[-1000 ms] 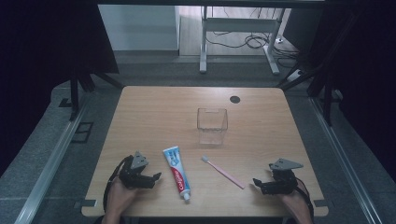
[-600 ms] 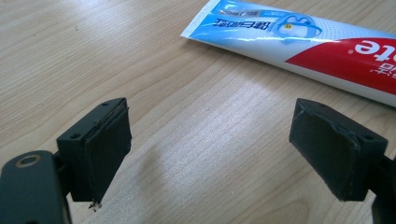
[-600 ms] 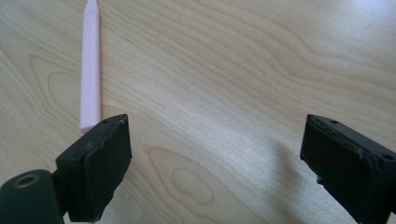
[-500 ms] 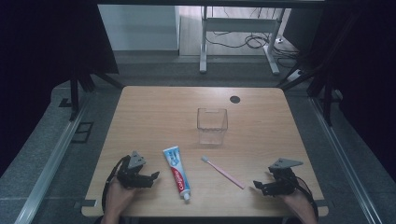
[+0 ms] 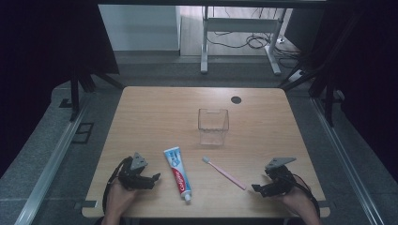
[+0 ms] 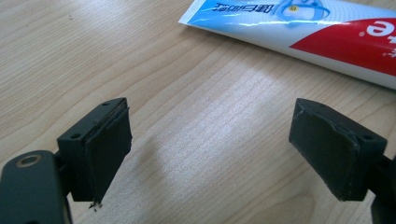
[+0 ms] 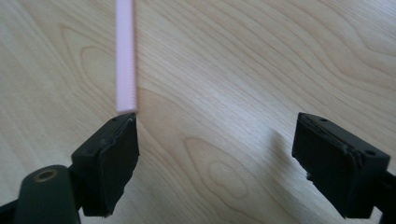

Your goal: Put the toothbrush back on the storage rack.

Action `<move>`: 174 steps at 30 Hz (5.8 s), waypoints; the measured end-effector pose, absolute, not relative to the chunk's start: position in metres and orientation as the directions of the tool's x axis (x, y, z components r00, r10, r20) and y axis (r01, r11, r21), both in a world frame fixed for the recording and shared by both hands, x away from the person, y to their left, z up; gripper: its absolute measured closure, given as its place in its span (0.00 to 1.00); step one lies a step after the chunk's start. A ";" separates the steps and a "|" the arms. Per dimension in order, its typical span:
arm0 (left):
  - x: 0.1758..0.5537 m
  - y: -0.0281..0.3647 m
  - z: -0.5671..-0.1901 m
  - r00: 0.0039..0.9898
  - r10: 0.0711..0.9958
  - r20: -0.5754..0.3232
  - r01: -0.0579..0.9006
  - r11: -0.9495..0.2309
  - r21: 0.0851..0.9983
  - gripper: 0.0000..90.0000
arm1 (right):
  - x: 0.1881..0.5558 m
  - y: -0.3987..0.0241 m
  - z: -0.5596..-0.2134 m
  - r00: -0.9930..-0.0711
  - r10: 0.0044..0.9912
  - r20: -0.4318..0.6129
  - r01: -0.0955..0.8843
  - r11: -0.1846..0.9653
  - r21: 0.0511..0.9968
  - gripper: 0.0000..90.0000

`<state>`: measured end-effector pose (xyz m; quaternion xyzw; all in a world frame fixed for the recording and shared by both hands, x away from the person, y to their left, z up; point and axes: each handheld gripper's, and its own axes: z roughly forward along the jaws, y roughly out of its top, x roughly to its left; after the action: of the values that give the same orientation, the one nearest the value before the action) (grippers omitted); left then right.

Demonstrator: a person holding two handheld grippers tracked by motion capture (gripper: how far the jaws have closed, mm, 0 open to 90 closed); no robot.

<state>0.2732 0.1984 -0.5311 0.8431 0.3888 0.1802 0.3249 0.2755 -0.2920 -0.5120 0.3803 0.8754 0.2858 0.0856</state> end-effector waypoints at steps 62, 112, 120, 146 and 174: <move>0.274 0.197 -0.530 0.647 0.760 0.067 0.528 -0.510 0.679 0.15 | 0.336 -0.132 -0.499 -0.881 0.472 -0.040 0.466 0.878 0.109 0.85; 0.273 0.197 -0.528 0.641 0.766 0.041 0.525 -0.476 0.705 0.15 | 0.343 -0.171 -0.423 -0.840 0.541 0.030 0.522 0.794 0.312 0.88; 0.273 0.196 -0.528 0.644 0.764 0.043 0.524 -0.481 0.703 0.15 | 0.350 -0.173 -0.412 -0.830 0.556 0.034 0.533 0.775 0.341 0.88; 0.274 0.197 -0.528 0.641 0.766 0.049 0.524 -0.483 0.701 0.15 | 0.378 -0.152 -0.386 -0.803 0.595 0.026 0.533 0.698 0.478 0.88; 0.274 0.198 -0.526 0.638 0.768 0.053 0.522 -0.482 0.703 0.15 | 0.412 -0.133 -0.386 -0.773 0.634 0.032 0.521 0.604 0.604 0.88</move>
<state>0.2742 0.1978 -0.5262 0.8410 0.3837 0.1840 0.3343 0.4116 -0.1335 -0.3864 0.3242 0.8907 0.3050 0.0930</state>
